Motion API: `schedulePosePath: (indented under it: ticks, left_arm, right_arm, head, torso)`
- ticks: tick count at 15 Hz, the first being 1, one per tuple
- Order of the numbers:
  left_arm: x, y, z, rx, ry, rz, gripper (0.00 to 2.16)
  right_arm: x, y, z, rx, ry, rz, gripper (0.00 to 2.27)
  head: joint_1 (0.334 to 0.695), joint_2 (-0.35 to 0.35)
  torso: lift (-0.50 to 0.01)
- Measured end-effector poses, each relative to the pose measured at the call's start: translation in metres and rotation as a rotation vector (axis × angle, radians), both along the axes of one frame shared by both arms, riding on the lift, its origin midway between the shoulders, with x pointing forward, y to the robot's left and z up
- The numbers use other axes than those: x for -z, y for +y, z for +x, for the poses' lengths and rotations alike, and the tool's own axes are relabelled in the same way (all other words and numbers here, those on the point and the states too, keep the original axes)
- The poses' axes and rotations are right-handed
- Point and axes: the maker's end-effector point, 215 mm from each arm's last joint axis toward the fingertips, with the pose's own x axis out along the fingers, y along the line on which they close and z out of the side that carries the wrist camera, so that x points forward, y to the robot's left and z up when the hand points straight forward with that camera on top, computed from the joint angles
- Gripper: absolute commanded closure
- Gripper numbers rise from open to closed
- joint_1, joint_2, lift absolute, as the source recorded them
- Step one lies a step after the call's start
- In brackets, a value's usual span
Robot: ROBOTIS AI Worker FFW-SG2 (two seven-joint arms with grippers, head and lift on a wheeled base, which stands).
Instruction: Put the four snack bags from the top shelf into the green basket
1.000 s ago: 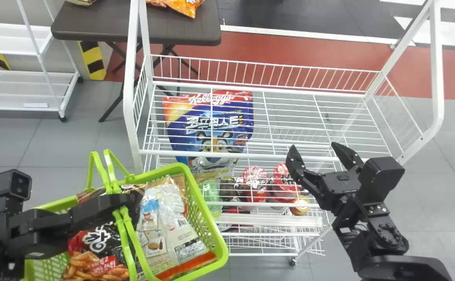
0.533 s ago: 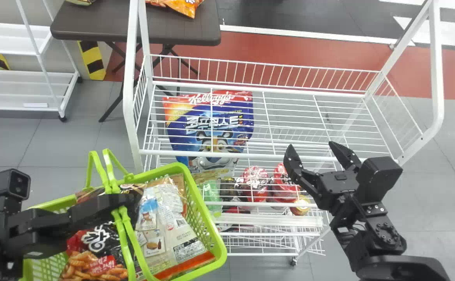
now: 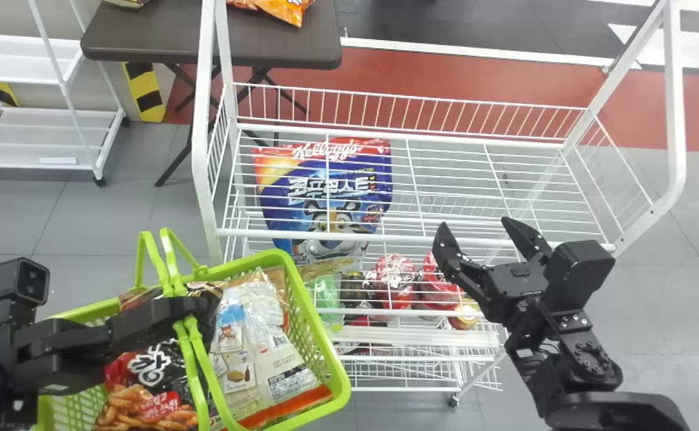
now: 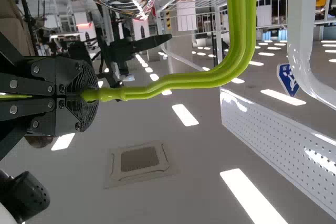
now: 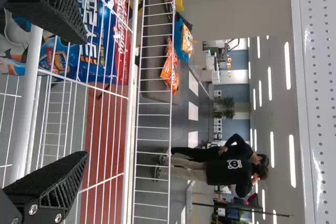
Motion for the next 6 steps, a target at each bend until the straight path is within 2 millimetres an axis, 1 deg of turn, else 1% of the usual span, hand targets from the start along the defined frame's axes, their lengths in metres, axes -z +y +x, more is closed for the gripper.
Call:
schedulePosePath:
  ticks: [6]
  left_arm:
    - [-0.0005, 0.0004, -0.0002, 0.002, 0.0, -0.001, 2.15]
  right_arm:
    - [0.003, 0.0025, -0.0022, -0.004, 0.009, -0.003, 0.06]
  head:
    - [0.695, -0.118]
  torso:
    - [0.0]
